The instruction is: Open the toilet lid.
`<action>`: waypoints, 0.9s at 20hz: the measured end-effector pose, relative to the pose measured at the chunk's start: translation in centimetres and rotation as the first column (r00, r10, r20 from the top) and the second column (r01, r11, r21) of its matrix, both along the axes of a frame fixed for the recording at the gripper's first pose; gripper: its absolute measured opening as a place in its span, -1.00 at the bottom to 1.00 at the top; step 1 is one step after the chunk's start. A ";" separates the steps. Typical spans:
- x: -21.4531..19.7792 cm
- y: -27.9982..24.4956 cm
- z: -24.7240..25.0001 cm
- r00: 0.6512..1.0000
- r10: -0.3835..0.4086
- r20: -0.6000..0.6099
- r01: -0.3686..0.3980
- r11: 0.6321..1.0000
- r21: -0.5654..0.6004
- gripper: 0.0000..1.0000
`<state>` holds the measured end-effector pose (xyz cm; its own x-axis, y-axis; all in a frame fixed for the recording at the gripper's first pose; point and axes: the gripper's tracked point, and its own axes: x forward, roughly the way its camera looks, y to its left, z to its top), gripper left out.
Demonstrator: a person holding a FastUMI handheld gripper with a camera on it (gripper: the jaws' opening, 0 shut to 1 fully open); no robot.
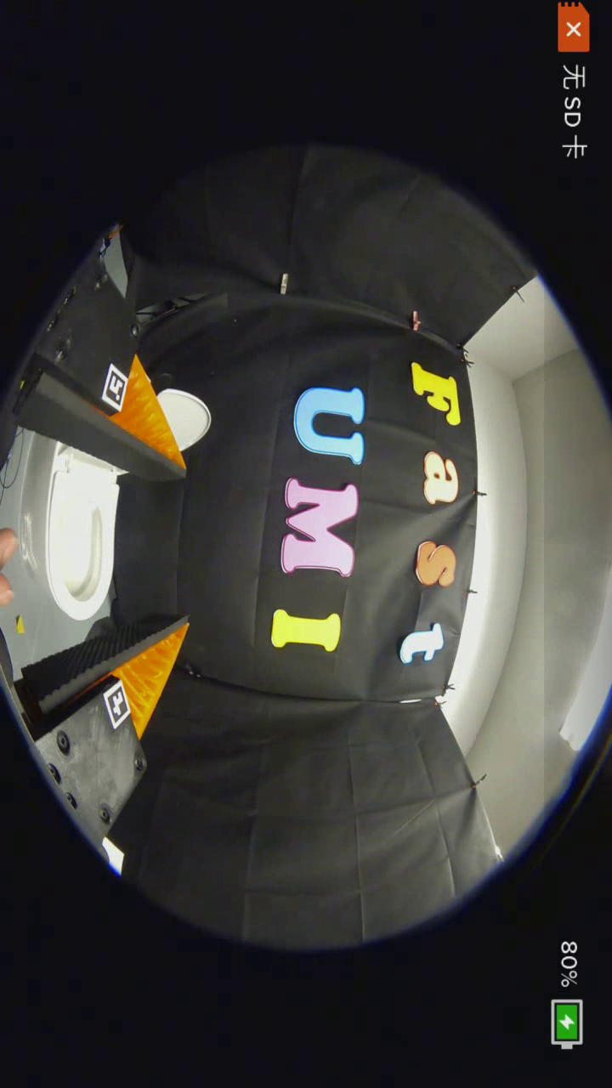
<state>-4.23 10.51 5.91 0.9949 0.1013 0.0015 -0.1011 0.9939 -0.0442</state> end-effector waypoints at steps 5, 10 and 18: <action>-0.7 -2.0 -1.4 1.000 0.001 -0.024 -0.001 1.000 -0.001 0.97; -0.9 -4.0 -1.9 0.999 -0.022 -0.035 0.022 1.000 0.006 0.97; -0.9 -5.9 -2.3 0.997 -0.060 -0.050 0.061 0.998 0.010 0.97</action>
<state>-5.15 4.59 3.64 0.9981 0.0413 -0.0468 -0.0427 0.9987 -0.0288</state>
